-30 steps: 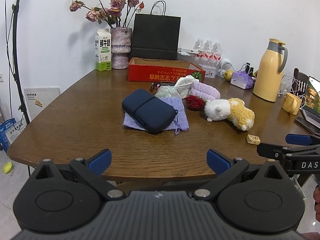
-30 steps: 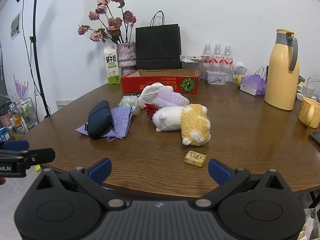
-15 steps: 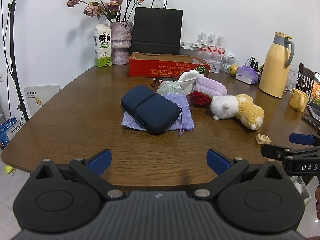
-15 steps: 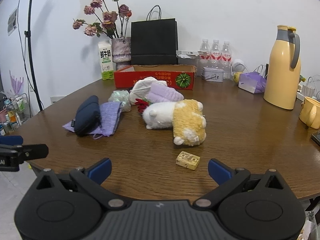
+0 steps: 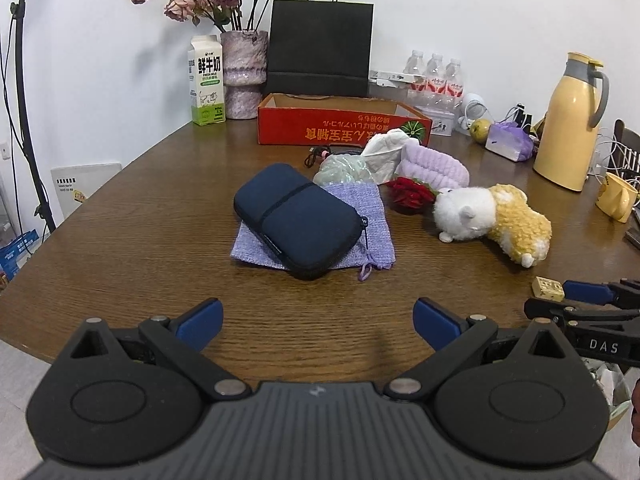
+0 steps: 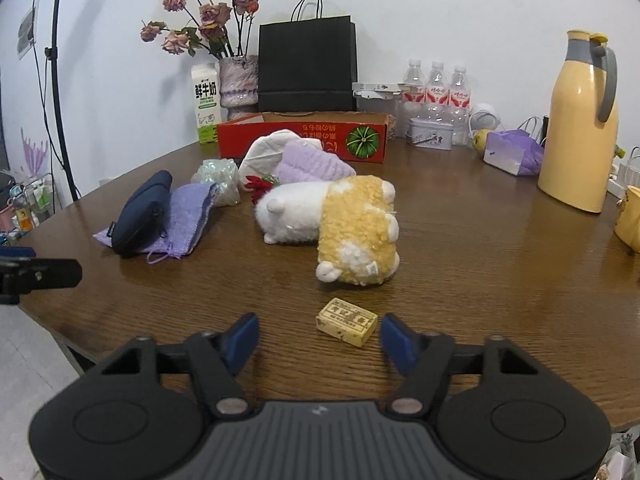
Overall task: Organize objects
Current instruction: 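Grasp the small gold-wrapped block with the right gripper, then grasp the navy glasses case with the left gripper while the right gripper holds the gold block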
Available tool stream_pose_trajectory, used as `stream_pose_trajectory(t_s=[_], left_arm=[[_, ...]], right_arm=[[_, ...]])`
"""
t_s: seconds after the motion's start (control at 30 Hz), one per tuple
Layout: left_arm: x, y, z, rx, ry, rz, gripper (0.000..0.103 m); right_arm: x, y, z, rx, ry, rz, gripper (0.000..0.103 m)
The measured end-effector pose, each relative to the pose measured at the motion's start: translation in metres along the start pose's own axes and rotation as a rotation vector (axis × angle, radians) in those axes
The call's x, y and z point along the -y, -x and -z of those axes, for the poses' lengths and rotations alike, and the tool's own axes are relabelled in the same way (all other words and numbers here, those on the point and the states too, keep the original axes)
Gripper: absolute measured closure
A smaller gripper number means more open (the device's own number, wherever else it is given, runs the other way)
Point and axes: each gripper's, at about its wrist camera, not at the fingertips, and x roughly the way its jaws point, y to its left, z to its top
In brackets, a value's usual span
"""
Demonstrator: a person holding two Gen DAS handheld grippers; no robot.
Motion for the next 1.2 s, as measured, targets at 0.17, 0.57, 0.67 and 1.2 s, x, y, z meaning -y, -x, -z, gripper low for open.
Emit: stream_pose_trajectory(t_s=[0.17, 0.57, 0.67, 1.2], left_arm=[[0.003, -0.006, -0.002, -0.011, -0.005, -0.008, 0.000], [0.004, -0.016, -0.007, -0.023, 0.002, -0.024, 0.000], [0.003, -0.019, -0.009, -0.026, 0.006, -0.032, 0.000], [-0.011, -0.047, -0.041, -0.035, 0.066, -0.061, 0.000]], right_arm=[[0.002, -0.006, 0.004, 0.020, 0.032, -0.011, 0.054], [0.008, -0.014, 0.003, 0.060, 0.032, -0.063, 0.074], [0.007, -0.014, 0.002, 0.062, 0.027, -0.083, 0.074], [-0.015, -0.029, -0.028, 0.112, 0.063, -0.176, 0.074]])
